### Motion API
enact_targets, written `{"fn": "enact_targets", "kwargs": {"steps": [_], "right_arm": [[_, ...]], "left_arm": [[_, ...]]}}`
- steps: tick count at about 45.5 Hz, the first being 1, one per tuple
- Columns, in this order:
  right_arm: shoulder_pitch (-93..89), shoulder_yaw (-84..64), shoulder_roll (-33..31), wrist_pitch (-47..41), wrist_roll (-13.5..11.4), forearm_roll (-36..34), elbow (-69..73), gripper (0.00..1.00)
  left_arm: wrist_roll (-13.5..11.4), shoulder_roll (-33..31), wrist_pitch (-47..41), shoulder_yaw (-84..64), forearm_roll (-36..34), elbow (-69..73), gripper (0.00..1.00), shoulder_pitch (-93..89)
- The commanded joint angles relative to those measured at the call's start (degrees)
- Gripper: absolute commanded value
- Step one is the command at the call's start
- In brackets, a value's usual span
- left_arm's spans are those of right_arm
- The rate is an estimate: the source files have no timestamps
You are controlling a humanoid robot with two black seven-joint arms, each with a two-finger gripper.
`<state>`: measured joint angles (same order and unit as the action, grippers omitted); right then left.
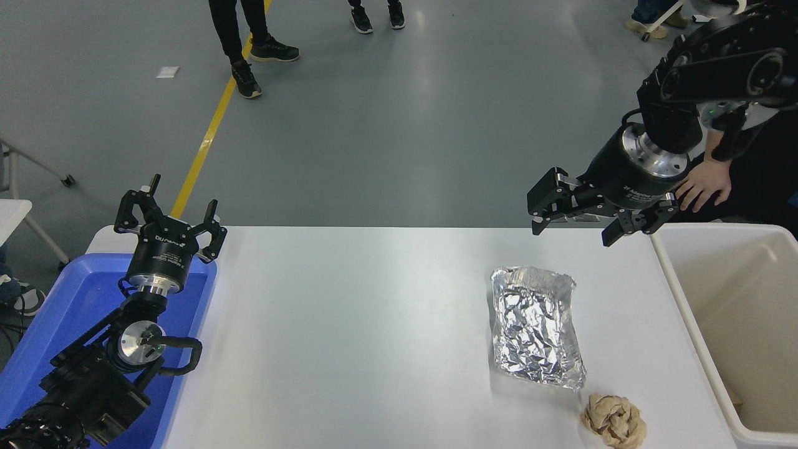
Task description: Pick up foil plate and place in dustbin
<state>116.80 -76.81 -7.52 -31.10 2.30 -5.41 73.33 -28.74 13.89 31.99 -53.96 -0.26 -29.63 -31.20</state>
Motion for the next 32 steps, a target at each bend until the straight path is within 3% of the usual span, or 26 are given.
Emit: {"fn": "enact_targets", "kwargs": {"steps": [1,32], "right_arm": [[-13.5,-1.3,2.2,14.4,0.0,2.6,-2.8,1.00],[-34.4,-1.1,4.5,21.2,0.2,3.7,-18.0,1.00]], "left_arm": [[0.0,0.0,0.0,0.0,0.0,0.0,0.98,0.1],[0.0,0.0,0.1,0.0,0.0,0.0,0.98,0.1]]}}
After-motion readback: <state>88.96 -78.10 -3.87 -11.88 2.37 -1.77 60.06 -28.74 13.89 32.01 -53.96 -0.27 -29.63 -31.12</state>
